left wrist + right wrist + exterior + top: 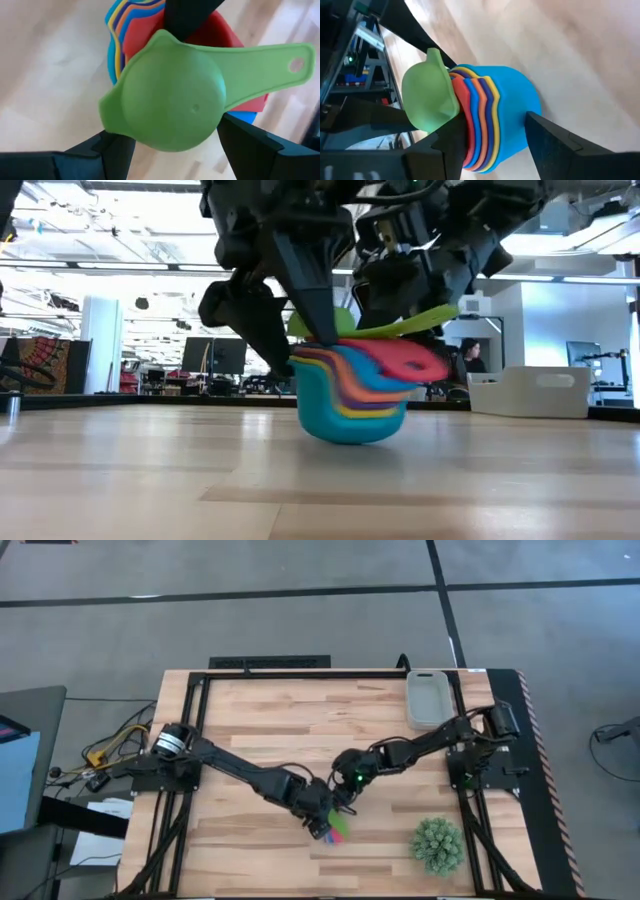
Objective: Nest measuring cups in basket
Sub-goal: Put the stack of measuring cup into the gray bin, then stack the green measuring cup on top of the orange measuring cup
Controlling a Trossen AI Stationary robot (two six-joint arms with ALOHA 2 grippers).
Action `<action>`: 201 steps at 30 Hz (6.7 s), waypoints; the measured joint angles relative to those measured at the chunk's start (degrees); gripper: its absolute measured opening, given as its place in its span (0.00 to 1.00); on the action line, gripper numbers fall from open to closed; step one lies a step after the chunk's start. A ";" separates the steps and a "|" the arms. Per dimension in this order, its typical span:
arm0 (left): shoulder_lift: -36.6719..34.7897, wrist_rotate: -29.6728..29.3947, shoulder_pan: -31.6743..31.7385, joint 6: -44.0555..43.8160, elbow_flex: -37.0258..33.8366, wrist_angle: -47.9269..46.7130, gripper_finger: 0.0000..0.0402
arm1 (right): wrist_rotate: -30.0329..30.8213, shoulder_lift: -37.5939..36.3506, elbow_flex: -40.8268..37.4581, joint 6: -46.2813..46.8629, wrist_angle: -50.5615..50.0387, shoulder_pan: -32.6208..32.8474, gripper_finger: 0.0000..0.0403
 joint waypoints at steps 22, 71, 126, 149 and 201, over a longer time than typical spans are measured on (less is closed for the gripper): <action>-4.85 3.35 8.15 9.79 -0.11 -9.84 0.64 | -1.54 -7.06 -0.02 -6.25 -10.61 -8.96 0.64; -17.11 -8.58 -12.39 -2.32 -10.33 5.84 0.33 | 43.46 -0.80 4.94 -61.12 -2.19 23.49 0.54; -20.76 -21.21 -14.32 -23.53 -10.34 -7.40 0.30 | 50.10 -11.69 15.93 -58.18 -11.56 11.76 0.02; -25.42 -31.19 -12.46 8.09 -10.34 16.23 0.30 | -13.20 -14.10 10.12 -9.46 -14.18 16.39 0.02; -25.30 -27.66 -14.60 1.48 -10.51 10.28 0.30 | -26.36 2.10 8.39 -10.85 3.58 14.14 0.20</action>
